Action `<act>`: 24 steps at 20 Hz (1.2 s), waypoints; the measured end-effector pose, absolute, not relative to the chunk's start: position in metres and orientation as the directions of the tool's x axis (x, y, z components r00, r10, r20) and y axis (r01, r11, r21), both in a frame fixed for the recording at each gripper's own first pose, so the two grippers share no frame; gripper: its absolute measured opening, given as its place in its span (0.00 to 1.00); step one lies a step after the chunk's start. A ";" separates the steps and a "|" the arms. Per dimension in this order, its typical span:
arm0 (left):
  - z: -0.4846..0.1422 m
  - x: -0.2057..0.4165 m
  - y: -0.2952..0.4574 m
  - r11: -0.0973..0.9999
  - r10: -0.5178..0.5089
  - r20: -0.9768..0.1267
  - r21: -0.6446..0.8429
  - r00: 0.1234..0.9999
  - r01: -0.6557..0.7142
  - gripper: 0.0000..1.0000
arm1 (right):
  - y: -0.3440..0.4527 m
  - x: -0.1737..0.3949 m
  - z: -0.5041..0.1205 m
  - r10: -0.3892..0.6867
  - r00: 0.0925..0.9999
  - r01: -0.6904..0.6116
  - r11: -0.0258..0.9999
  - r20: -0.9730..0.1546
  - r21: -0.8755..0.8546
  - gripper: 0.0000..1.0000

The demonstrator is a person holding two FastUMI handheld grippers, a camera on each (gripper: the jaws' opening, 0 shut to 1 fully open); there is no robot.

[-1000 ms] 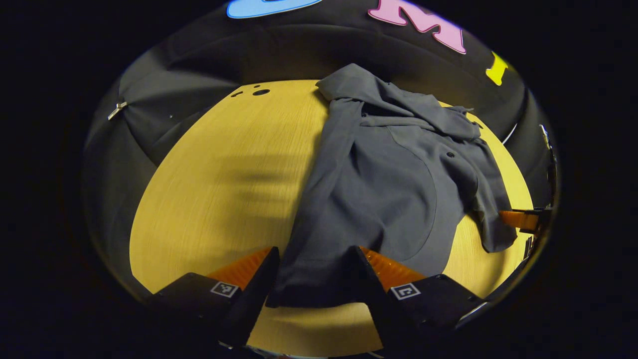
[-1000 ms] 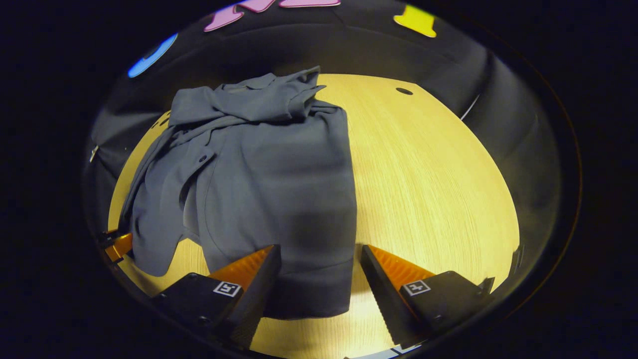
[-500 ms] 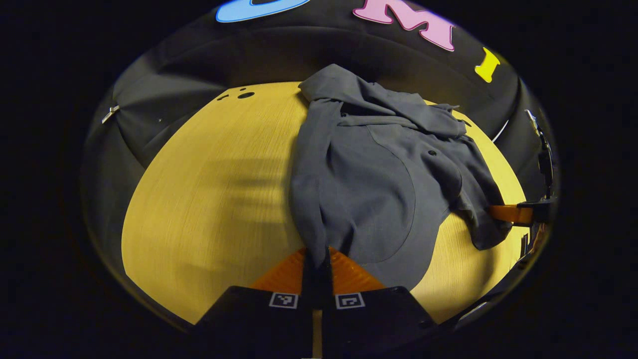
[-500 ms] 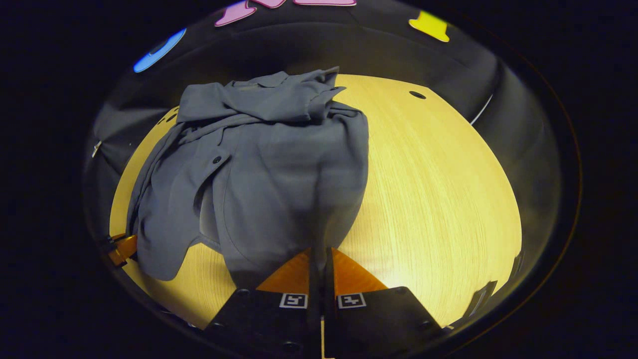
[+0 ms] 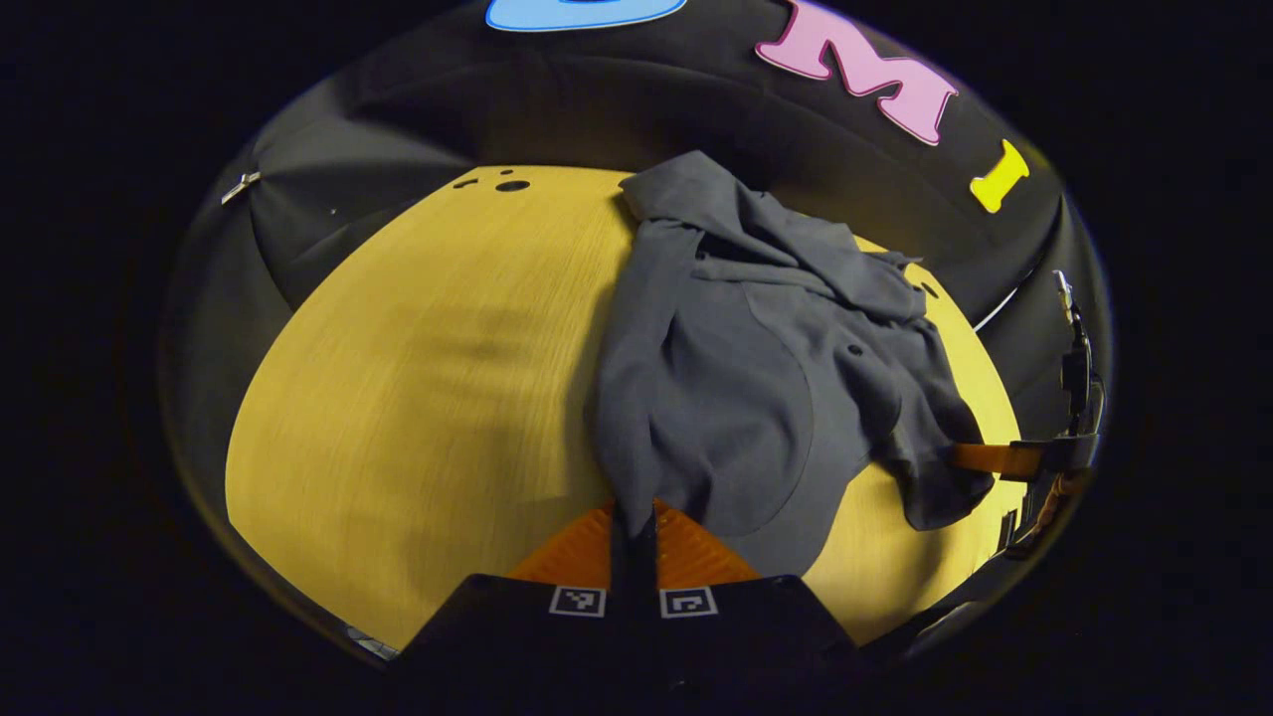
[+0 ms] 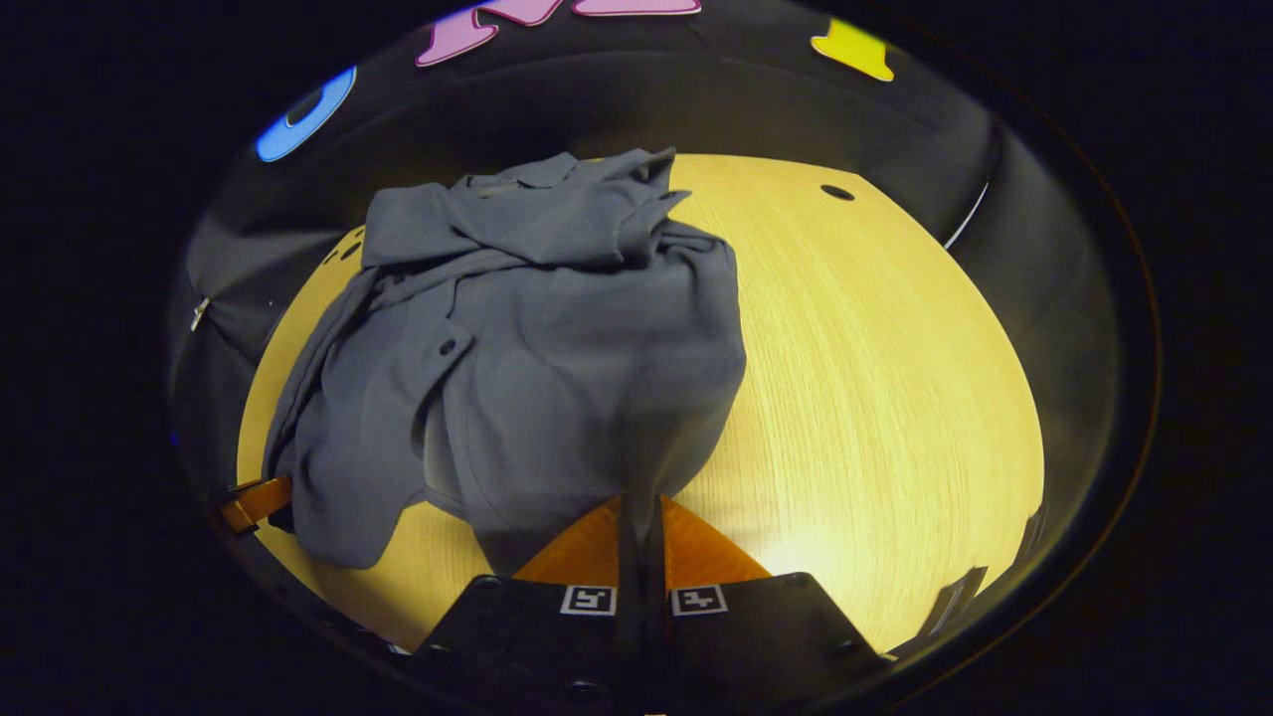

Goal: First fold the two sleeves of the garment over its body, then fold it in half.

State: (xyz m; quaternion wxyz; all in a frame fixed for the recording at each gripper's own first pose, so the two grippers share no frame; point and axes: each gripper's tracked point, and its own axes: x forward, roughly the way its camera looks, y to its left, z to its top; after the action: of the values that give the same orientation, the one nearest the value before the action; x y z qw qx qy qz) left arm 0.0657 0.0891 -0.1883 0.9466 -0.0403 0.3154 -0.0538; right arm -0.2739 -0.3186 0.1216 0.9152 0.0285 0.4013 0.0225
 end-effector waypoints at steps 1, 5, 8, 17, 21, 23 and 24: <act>-0.181 0.065 0.088 0.990 -0.134 -0.585 -0.118 0.800 0.079 0.06 | -0.317 -0.270 0.130 0.071 0.688 -0.025 0.997 -0.722 0.075 0.05; -0.144 0.075 0.086 0.983 -0.152 -0.543 -0.168 0.826 0.070 0.05 | -0.306 -0.250 0.164 0.107 0.724 -0.039 0.993 -0.681 0.114 0.05; -0.115 0.094 0.089 0.978 -0.153 -0.502 -0.200 0.851 0.058 0.05 | -0.300 -0.227 0.190 0.131 0.755 -0.058 0.989 -0.642 0.135 0.05; -0.022 0.182 0.073 0.973 -0.173 -0.348 -0.205 0.921 0.105 0.05 | -0.294 -0.122 0.273 0.162 0.862 -0.101 0.983 -0.480 0.151 0.05; 0.022 0.235 0.063 0.976 -0.174 -0.262 -0.171 0.949 0.132 0.05 | -0.292 -0.067 0.301 0.162 0.894 -0.108 0.983 -0.418 0.149 0.05; 0.041 0.261 0.060 0.978 -0.171 -0.218 -0.156 0.961 0.139 0.06 | -0.291 -0.040 0.315 0.158 0.910 -0.105 0.982 -0.382 0.156 0.05; 0.049 0.273 0.061 0.978 -0.168 -0.200 -0.156 0.965 0.138 0.05 | -0.291 -0.029 0.322 0.156 0.917 -0.103 0.982 -0.366 0.161 0.05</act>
State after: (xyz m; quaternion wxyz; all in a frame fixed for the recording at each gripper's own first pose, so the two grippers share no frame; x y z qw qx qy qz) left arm 0.2733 0.0608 0.0487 0.9888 -0.0703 0.1064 -0.0775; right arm -0.0290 -0.2906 0.3217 0.9766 0.0695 0.1922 0.0663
